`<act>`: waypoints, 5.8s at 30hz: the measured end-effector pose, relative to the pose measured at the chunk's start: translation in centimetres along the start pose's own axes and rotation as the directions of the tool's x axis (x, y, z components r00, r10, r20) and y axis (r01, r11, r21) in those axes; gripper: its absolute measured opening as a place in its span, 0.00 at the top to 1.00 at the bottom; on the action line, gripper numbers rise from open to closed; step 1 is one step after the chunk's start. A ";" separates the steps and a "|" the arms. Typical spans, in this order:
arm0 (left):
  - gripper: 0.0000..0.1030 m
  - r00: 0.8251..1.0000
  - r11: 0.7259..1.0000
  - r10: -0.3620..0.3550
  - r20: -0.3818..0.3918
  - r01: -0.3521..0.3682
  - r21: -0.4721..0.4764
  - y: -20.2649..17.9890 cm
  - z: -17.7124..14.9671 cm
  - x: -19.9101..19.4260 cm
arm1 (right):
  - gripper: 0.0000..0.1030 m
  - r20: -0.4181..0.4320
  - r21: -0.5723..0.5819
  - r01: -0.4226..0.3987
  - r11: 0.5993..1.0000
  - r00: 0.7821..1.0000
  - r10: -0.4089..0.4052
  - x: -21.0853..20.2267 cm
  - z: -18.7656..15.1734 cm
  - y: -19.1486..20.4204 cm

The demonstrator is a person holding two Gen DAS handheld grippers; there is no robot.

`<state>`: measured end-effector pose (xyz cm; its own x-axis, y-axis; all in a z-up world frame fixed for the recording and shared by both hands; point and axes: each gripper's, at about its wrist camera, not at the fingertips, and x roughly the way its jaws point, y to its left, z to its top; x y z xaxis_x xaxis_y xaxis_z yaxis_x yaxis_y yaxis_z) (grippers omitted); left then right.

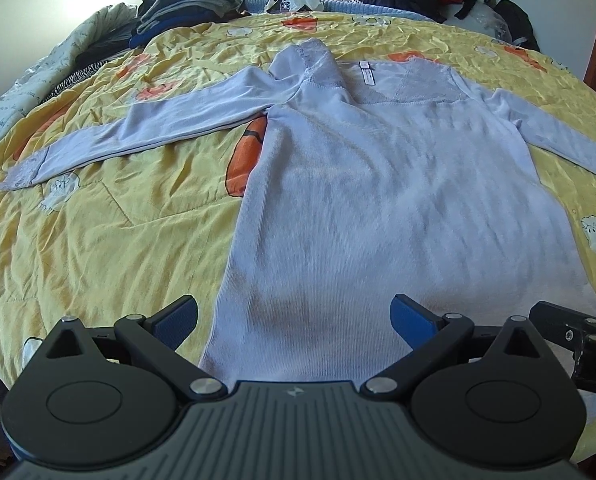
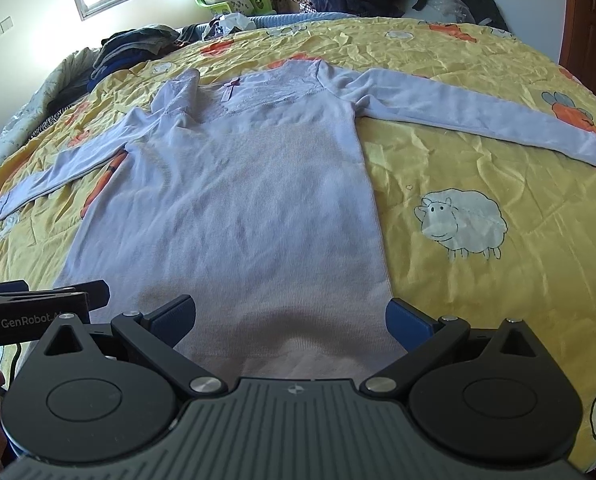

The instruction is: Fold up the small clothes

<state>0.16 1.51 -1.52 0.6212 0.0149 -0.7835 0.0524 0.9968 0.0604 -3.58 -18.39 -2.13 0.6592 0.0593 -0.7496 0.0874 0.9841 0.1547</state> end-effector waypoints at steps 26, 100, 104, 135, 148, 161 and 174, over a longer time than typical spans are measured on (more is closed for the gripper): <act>0.00 0.999 1.000 -0.004 0.037 0.003 0.027 -0.3 1.1 -0.2 | 0.00 0.081 0.033 -0.027 0.999 0.996 0.025 -0.4 0.4 -1.8; 0.00 0.999 0.999 0.005 0.046 -0.007 0.049 -3.6 7.7 8.0 | 0.91 0.499 0.587 -0.228 0.777 0.858 -0.125 9.0 13.3 -28.4; 0.00 0.998 0.997 0.033 0.057 -0.036 0.063 -3.5 7.7 8.1 | 0.91 0.496 0.536 -0.268 0.800 0.867 -0.042 9.9 14.7 -25.0; 0.00 0.999 1.000 0.008 0.044 -0.009 0.015 -1.5 7.4 8.6 | 0.91 0.383 0.421 -0.387 0.820 0.896 0.226 14.4 17.3 -11.5; 0.00 0.995 1.000 0.018 0.097 -0.019 0.007 -0.5 7.7 7.1 | 0.90 0.328 0.358 -0.417 0.836 0.894 0.305 16.2 19.7 -5.0; 0.00 0.992 0.998 0.062 0.107 -0.061 -0.018 1.8 7.7 6.7 | 0.89 0.242 0.211 -0.469 0.858 0.875 0.419 18.1 20.8 4.4; 0.00 0.993 0.995 0.079 0.092 -0.073 -0.064 3.5 7.2 6.5 | 0.89 0.195 0.133 -0.497 0.857 0.861 0.469 18.7 20.4 9.0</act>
<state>10.02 4.53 -1.94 0.6926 0.0859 -0.7162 -0.0429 0.9960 0.0780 24.79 -11.83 -1.57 0.7542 0.4804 -0.4476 -0.1538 0.7919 0.5909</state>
